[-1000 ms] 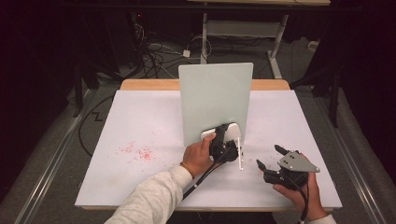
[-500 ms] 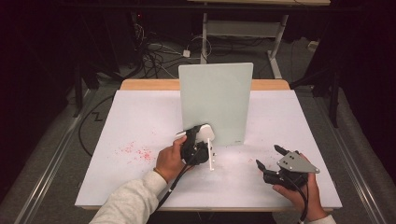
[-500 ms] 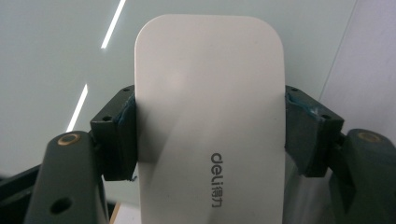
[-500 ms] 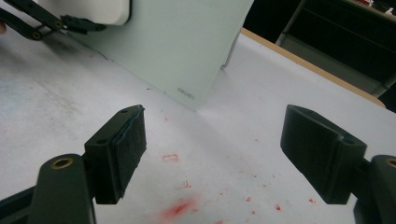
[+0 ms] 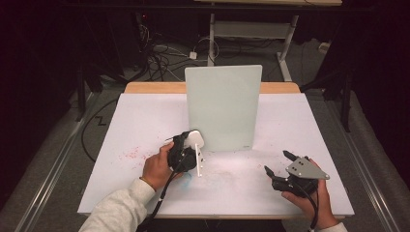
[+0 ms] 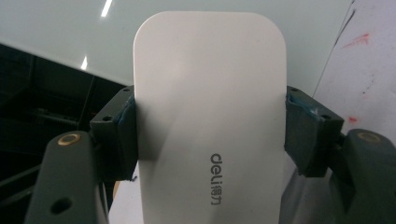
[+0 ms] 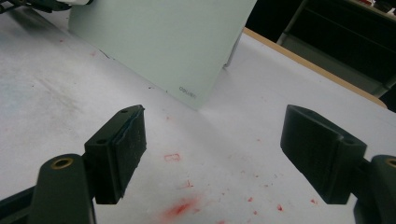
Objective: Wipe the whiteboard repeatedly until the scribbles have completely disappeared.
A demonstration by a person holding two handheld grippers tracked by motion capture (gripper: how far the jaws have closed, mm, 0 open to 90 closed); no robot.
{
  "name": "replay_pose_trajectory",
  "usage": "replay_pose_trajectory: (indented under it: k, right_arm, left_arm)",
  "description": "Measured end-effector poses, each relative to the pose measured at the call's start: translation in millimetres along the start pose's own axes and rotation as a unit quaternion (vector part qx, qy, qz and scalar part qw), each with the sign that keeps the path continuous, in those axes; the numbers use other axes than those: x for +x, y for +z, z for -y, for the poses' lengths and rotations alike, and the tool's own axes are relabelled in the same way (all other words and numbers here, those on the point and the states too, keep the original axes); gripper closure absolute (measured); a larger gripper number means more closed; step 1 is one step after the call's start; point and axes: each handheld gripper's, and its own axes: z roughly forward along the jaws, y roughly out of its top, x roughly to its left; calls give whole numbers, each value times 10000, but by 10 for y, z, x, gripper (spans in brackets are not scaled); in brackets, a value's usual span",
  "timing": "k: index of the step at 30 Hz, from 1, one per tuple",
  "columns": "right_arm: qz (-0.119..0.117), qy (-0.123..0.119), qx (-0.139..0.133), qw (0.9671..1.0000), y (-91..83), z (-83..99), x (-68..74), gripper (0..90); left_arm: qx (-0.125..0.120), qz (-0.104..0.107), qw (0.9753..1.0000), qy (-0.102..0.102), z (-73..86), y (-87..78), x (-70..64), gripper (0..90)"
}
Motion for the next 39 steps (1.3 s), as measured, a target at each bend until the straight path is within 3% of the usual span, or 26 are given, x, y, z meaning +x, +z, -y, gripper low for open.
replay_pose_trajectory:
  k: [6,10,17,24,27,31,34,39]
  right_arm:
    - [-5,6,-4,10000,-2,4,-7,229]
    - [-14,-1,6,10000,5,4,3,230]
    - [-48,-7,5,10000,8,0,11,230]
    - [-52,1,-46,10000,-1,-8,15,233]
    - [-94,-5,-18,10000,7,-5,21,233]
    - [-131,2,-4,9999,20,-7,22,233]
    - [-125,6,-4,9999,19,-10,25,232]
    - [-169,-16,18,9999,25,-10,46,232]
  left_arm:
    - [-164,350,9983,-433,105,-97,101,289]
    - [-362,637,9948,-709,139,-215,169,289]
    - [-729,1164,9805,-1404,196,-407,338,289]
    - [-873,1381,9723,-1669,262,-494,410,289]
    - [-938,1525,9666,-1835,297,-516,446,289]
    - [-999,1602,9632,-1911,331,-551,491,289]
    - [-1074,1696,9586,-2020,353,-577,553,289]
    - [-1129,1840,9540,-2083,376,-616,611,289]
